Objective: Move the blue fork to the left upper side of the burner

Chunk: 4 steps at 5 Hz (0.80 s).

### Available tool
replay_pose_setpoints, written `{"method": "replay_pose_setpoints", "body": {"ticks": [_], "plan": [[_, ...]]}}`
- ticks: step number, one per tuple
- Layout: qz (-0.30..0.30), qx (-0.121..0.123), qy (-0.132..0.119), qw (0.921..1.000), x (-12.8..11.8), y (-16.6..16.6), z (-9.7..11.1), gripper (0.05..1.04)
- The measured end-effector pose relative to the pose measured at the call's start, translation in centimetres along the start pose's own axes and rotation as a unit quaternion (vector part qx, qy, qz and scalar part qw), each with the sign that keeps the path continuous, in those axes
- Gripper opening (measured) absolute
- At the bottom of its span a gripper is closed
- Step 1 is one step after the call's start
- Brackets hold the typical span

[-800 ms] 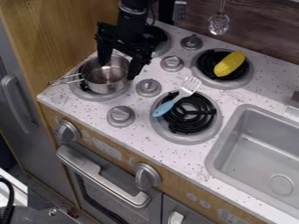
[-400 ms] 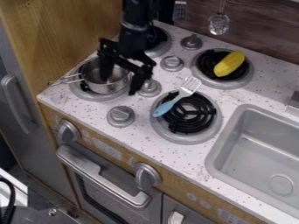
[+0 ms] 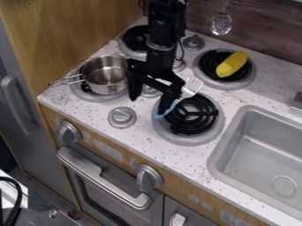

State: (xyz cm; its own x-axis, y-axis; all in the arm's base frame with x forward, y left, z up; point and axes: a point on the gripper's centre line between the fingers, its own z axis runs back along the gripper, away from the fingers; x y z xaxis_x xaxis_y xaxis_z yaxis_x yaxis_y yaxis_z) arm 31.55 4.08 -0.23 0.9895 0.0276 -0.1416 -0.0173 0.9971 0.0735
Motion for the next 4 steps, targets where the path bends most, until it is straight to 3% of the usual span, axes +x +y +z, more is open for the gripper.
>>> {"method": "replay_pose_setpoints", "body": {"ticks": [2, 3, 4], "plan": [[0.02, -0.025, 0.008, 0.9995, 1.9, -0.5, -3.9, 0.999], [0.031, -0.034, 0.0, 0.9989, 2.7, 0.2, -4.1, 0.948], [0.031, -0.03, -0.002, 0.9991, 2.6, 0.7, -4.2, 0.672]]}}
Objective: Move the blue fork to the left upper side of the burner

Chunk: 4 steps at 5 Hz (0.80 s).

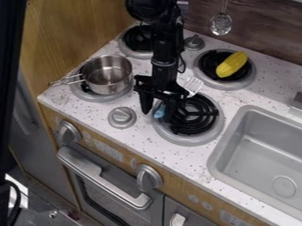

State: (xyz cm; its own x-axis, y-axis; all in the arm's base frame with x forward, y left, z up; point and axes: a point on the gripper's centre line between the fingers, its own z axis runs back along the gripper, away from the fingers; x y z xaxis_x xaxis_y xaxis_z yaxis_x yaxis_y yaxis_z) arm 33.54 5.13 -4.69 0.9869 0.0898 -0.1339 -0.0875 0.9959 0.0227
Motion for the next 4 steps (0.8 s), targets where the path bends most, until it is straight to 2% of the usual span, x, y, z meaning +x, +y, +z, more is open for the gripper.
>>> {"method": "replay_pose_setpoints", "body": {"ticks": [1, 2, 3, 4], "plan": [[-0.021, 0.007, 0.008, 0.9997, -1.0, -0.2, -0.3, 0.377], [-0.025, 0.004, 0.004, 0.9997, -0.7, -0.4, 0.4, 0.226], [-0.017, -0.004, -0.042, 0.9989, 2.7, -0.5, 3.4, 0.224], [0.019, -0.008, -0.075, 0.997, 6.6, 1.3, 5.7, 0.224]]}}
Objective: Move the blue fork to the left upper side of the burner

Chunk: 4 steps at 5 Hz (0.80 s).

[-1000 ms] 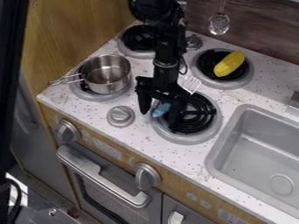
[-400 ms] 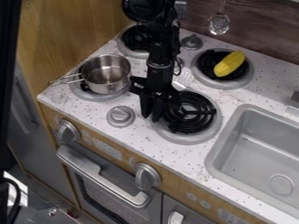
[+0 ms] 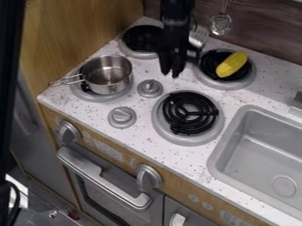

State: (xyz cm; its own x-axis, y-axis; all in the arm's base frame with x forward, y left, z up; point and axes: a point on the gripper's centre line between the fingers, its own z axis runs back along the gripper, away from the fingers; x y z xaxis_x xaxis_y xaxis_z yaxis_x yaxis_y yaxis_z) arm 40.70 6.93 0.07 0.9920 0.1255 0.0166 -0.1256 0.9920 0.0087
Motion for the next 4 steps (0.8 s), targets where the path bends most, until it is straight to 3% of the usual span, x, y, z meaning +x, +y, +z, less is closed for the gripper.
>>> {"method": "replay_pose_setpoints", "body": {"ticks": [1, 2, 3, 4], "plan": [[0.06, -0.005, 0.008, 0.9981, 2.3, 3.3, -0.8, 0.217], [0.101, 0.007, 0.02, 0.9946, 4.0, 6.1, -2.2, 0.216], [0.124, 0.009, 0.029, 0.9918, 4.8, 8.3, -2.8, 0.216], [0.141, 0.008, 0.02, 0.9898, 5.5, 10.0, -2.9, 0.216]]}}
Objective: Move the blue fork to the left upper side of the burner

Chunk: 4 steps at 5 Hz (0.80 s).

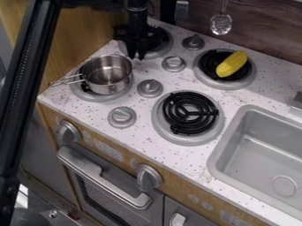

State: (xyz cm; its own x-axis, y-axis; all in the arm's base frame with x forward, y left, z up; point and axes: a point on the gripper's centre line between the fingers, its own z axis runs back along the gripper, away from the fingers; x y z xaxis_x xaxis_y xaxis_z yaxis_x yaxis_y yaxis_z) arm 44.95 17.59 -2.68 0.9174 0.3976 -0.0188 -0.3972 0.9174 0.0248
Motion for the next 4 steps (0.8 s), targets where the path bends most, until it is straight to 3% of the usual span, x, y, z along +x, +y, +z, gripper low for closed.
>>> {"method": "replay_pose_setpoints", "body": {"ticks": [1, 2, 3, 4], "plan": [[0.002, -0.005, -0.013, 0.9999, 0.8, -0.1, 0.6, 0.269], [0.003, -0.012, -0.017, 0.9998, 1.0, -0.3, 0.8, 0.554], [-0.012, -0.012, 0.007, 0.9998, -0.8, -1.1, -1.3, 0.856], [-0.031, -0.017, -0.003, 0.9994, -2.9, -1.7, 1.7, 1.003]]}}
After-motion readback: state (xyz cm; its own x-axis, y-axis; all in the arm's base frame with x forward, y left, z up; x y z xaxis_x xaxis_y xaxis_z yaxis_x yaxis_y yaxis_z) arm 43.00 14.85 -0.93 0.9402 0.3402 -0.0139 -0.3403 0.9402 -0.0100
